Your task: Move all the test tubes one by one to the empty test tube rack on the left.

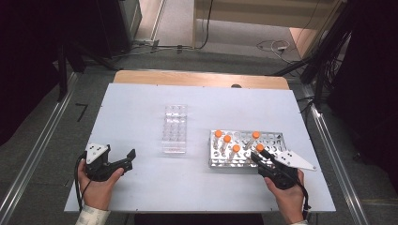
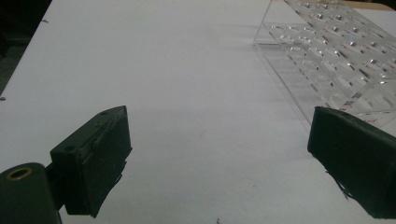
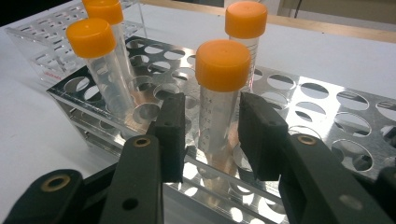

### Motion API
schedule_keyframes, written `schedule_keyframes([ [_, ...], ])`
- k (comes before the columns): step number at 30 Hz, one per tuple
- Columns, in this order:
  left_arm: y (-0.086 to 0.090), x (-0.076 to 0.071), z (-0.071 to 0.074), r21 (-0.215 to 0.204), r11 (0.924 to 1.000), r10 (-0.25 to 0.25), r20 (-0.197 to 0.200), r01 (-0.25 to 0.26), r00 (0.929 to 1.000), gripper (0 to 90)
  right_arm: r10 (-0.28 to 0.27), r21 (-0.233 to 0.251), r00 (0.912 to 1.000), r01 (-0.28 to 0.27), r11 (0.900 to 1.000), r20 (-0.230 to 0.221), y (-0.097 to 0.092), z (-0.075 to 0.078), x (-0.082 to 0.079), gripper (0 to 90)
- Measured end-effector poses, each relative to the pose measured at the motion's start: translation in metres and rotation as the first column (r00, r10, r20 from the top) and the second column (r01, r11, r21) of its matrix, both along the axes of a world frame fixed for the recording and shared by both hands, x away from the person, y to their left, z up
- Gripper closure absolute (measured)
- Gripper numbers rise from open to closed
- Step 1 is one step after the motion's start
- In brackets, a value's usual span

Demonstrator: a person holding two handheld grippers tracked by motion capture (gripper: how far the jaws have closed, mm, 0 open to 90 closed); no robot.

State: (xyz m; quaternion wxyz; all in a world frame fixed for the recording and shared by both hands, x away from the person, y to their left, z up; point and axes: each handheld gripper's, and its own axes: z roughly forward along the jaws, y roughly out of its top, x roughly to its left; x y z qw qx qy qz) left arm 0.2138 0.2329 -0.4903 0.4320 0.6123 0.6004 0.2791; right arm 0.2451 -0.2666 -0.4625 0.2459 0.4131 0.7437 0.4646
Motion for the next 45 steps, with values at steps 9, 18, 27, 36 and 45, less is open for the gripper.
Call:
schedule_keyframes([
  [9, 0.0, 0.0, 0.0, 0.001, 1.0, -0.001, 0.0, 0.001, 1.0, 5.9, -0.005, -0.013, 1.0, 0.006, 0.9999, 0.007, 0.004, -0.001, 0.002, 68.4],
  [18, 0.0, 0.0, 0.0, 0.0, 1.0, 0.0, 0.0, 0.0, 1.0, 6.0, -0.011, -0.009, 0.9998, 0.011, 0.9999, 0.014, 0.004, 0.0, 0.002, 72.1],
  [27, 0.0, 0.0, 0.0, 0.001, 1.0, 0.0, 0.001, 0.0, 1.0, 6.0, -0.024, 0.052, 0.9959, 0.019, 0.9985, 0.087, -0.006, 0.031, -0.009, 72.3],
  [36, -0.002, -0.002, 0.003, -0.014, 0.9998, -0.012, 0.016, 0.012, 0.9998, 6.0, -0.005, 0.068, 0.9937, -0.003, 0.9977, 0.112, -0.01, 0.045, -0.024, 72.3],
  [45, -0.009, -0.003, 0.01, -0.024, 0.9984, -0.05, 0.043, 0.051, 0.9978, 6.3, 0.061, 0.042, 0.9938, -0.065, 0.997, 0.094, 0.005, 0.038, -0.034, 72.3],
])
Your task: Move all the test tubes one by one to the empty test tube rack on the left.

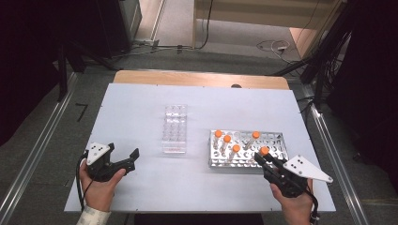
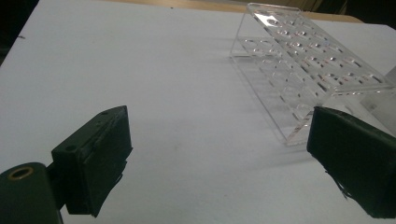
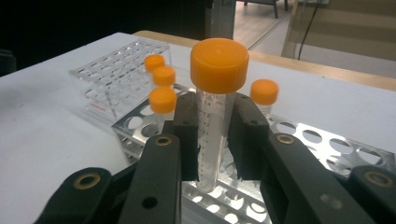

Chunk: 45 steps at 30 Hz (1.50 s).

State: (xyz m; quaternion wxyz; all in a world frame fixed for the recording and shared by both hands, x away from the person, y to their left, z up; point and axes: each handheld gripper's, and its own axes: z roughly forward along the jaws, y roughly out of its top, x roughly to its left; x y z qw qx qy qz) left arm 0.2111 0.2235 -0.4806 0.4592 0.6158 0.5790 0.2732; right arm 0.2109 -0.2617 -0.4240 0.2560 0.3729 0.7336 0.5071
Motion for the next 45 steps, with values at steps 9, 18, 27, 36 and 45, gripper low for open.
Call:
schedule_keyframes([
  [9, -0.012, 0.008, 0.01, -0.02, 0.9986, -0.048, 0.03, 0.049, 0.9984, 6.3, 0.072, -0.006, 0.9973, -0.072, 0.9974, -0.014, 0.02, -0.005, -0.007, 72.3],
  [18, -0.043, 0.026, 0.022, -0.006, 0.9895, -0.144, 0.037, 0.145, 0.9888, 6.3, 0.126, 0.001, 0.9916, -0.126, 0.9921, -0.03, 0.035, -0.007, -0.007, 72.3],
  [27, -0.065, 0.024, 0.032, -0.014, 0.9756, -0.218, 0.039, 0.219, 0.9751, 8.2, 0.195, -0.013, 0.9794, -0.196, 0.9805, -0.052, 0.059, -0.013, -0.006, 72.3],
  [36, -0.076, 0.015, 0.043, -0.03, 0.9554, -0.291, 0.076, 0.294, 0.9537, 13.5, 0.238, -0.017, 0.9691, -0.24, 0.9707, -0.063, 0.08, -0.015, -0.002, 72.3],
  [45, -0.1, 0.008, 0.054, -0.002, 0.9185, -0.394, 0.095, 0.395, 0.9144, 23.7, 0.266, -0.034, 0.961, -0.269, 0.9626, -0.077, 0.113, -0.018, 0.011, 72.3],
])
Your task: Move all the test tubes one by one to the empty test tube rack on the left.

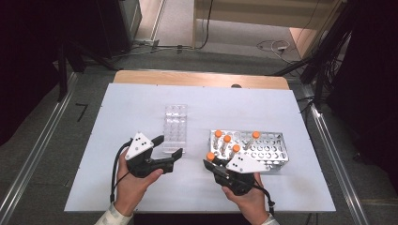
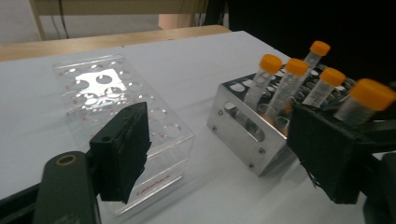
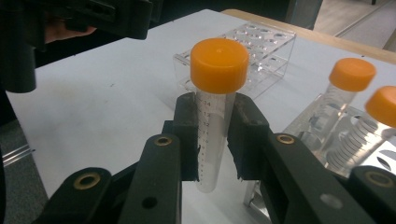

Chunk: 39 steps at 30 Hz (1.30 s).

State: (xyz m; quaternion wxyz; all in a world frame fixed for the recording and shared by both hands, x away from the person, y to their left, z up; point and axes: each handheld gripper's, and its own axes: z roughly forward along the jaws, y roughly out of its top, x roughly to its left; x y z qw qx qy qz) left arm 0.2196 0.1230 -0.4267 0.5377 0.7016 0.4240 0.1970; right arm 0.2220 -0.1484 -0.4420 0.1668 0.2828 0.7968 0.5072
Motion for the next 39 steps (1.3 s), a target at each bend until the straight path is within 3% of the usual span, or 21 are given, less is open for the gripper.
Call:
schedule_keyframes([
  [5, -0.013, -0.003, 0.007, -0.032, 0.9971, -0.069, 0.016, 0.069, 0.9975, 32.0, -0.007, -0.015, 0.9999, 0.007, 0.9999, -0.011, 0.015, -0.004, 0.01, 72.3],
  [10, -0.028, -0.004, 0.01, -0.026, 0.9911, -0.13, 0.026, 0.131, 0.9912, 38.0, 0.003, -0.016, 1.0, -0.003, 0.9999, -0.008, 0.026, -0.005, 0.014, 72.3],
  [16, -0.036, -0.002, 0.008, -0.005, 0.9901, -0.14, 0.033, 0.14, 0.9896, 41.8, 0.017, -0.012, 0.9999, -0.017, 0.9998, -0.001, 0.034, -0.003, 0.013, 72.3],
  [29, -0.041, 0.0, 0.003, 0.048, 0.988, -0.149, 0.042, 0.147, 0.9879, 62.5, 0.03, -0.009, 0.9995, -0.03, 0.9995, -0.002, 0.04, -0.004, 0.013, 72.3],
  [38, -0.041, 0.0, 0.002, 0.045, 0.9867, -0.158, 0.041, 0.156, 0.9866, 70.0, 0.023, -0.007, 0.9997, -0.023, 0.9997, -0.007, 0.039, -0.004, 0.014, 72.2],
  [39, -0.04, 0.001, 0.002, 0.038, 0.9871, -0.157, 0.037, 0.156, 0.9869, 70.3, 0.027, -0.001, 0.9996, -0.027, 0.9996, -0.011, 0.038, -0.003, 0.014, 68.8],
])
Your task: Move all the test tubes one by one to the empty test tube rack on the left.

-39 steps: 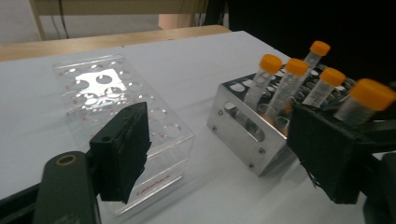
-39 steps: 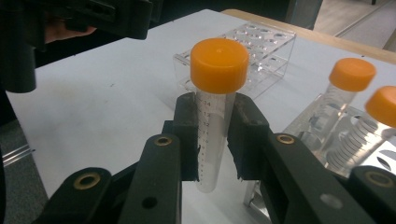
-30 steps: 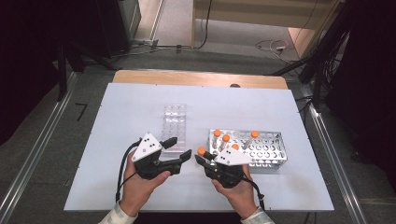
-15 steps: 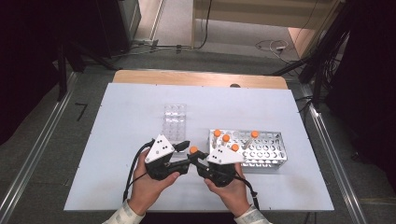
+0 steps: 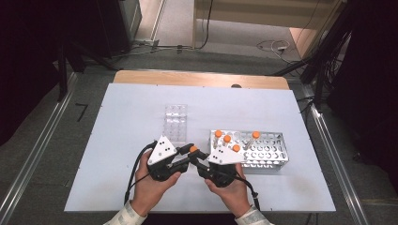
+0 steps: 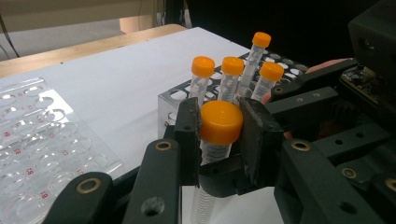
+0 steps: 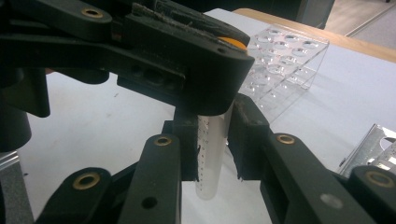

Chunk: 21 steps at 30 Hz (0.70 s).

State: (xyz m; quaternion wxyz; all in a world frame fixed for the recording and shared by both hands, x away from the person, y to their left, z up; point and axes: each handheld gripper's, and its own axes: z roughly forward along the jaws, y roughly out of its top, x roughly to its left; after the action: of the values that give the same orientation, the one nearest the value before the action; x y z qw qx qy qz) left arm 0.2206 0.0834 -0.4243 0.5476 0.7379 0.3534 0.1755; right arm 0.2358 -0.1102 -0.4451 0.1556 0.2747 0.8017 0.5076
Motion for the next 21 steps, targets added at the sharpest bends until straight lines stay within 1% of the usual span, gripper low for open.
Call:
schedule_keyframes([
  [1, 0.0, 0.0, 0.0, 0.0, 1.0, 0.0, 0.0, 0.0, 1.0, 70.3, 0.0, 0.0, 1.0, 0.0, 1.0, 0.0, 0.0, 0.0, 0.0, 68.8],
  [2, 0.001, 0.0, 0.0, -0.005, 1.0, 0.005, 0.0, -0.005, 1.0, 70.3, 0.004, 0.01, 1.0, -0.004, 0.9999, -0.005, 0.0, 0.0, 0.0, 63.8],
  [3, 0.002, 0.001, 0.0, -0.007, 1.0, 0.007, -0.002, -0.007, 1.0, 70.4, 0.015, 0.02, 0.9998, -0.015, 0.9997, -0.011, -0.002, 0.002, -0.002, 54.6],
  [4, 0.004, 0.002, 0.001, -0.012, 0.9999, 0.012, -0.006, -0.012, 0.9999, 70.4, 0.021, 0.024, 0.9997, -0.021, 0.9995, -0.008, -0.003, 0.003, -0.003, 50.0],
  [5, 0.006, 0.002, 0.001, -0.018, 0.9997, 0.013, -0.009, -0.013, 0.9999, 70.4, 0.026, 0.028, 0.9996, -0.026, 0.9993, -0.012, -0.004, 0.004, -0.004, 45.8],
  [6, 0.009, 0.004, 0.002, -0.034, 0.9992, 0.021, -0.018, -0.022, 0.9996, 70.4, 0.033, 0.031, 0.9994, -0.032, 0.999, -0.012, -0.005, 0.004, -0.005, 42.9],
  [8, 0.012, 0.004, 0.003, -0.038, 0.9989, 0.026, -0.021, -0.027, 0.9995, 70.4, 0.04, 0.036, 0.9991, -0.04, 0.9986, -0.012, -0.01, 0.005, -0.008, 38.0],
  [9, 0.016, 0.005, 0.006, -0.043, 0.9984, 0.035, -0.024, -0.036, 0.9991, 70.5, 0.046, 0.038, 0.9988, -0.046, 0.9983, -0.015, -0.012, 0.006, -0.01, 36.8],
  [10, 0.016, 0.005, 0.006, -0.043, 0.9984, 0.035, -0.024, -0.036, 0.9991, 70.5, 0.055, 0.043, 0.9983, -0.054, 0.9976, -0.019, -0.015, 0.006, -0.013, 35.9],
  [12, 0.02, 0.006, 0.009, -0.062, 0.9972, 0.041, -0.027, -0.043, 0.9988, 70.5, 0.066, 0.047, 0.9976, -0.065, 0.9968, -0.019, -0.018, 0.007, -0.016, 34.7],
  [13, 0.023, 0.007, 0.012, -0.072, 0.9961, 0.048, -0.03, -0.05, 0.9984, 70.5, 0.088, 0.051, 0.996, -0.087, 0.9949, -0.012, -0.023, 0.008, -0.024, 33.8],
  [14, 0.023, 0.007, 0.012, -0.072, 0.9961, 0.048, -0.03, -0.05, 0.9984, 70.5, 0.093, 0.047, 0.9957, -0.092, 0.9946, -0.009, -0.025, 0.008, -0.028, 33.6],
  [15, 0.025, 0.008, 0.013, -0.075, 0.9958, 0.049, -0.031, -0.051, 0.9983, 70.5, 0.093, 0.047, 0.9957, -0.092, 0.9946, -0.009, -0.025, 0.008, -0.028, 33.6],
  [17, 0.026, 0.009, 0.015, -0.076, 0.9954, 0.056, -0.03, -0.058, 0.998, 70.5, 0.102, 0.05, 0.9948, -0.101, 0.9936, -0.007, -0.034, 0.009, -0.038, 33.2],
  [18, 0.027, 0.01, 0.016, -0.078, 0.995, 0.06, -0.031, -0.062, 0.9977, 70.5, 0.102, 0.05, 0.9948, -0.101, 0.9936, -0.007, -0.034, 0.009, -0.038, 33.2],
  [21, 0.03, 0.013, 0.018, -0.082, 0.9943, 0.065, -0.033, -0.068, 0.9973, 70.5, 0.093, 0.048, 0.9957, -0.092, 0.9946, -0.008, -0.047, 0.008, -0.045, 32.3],
])
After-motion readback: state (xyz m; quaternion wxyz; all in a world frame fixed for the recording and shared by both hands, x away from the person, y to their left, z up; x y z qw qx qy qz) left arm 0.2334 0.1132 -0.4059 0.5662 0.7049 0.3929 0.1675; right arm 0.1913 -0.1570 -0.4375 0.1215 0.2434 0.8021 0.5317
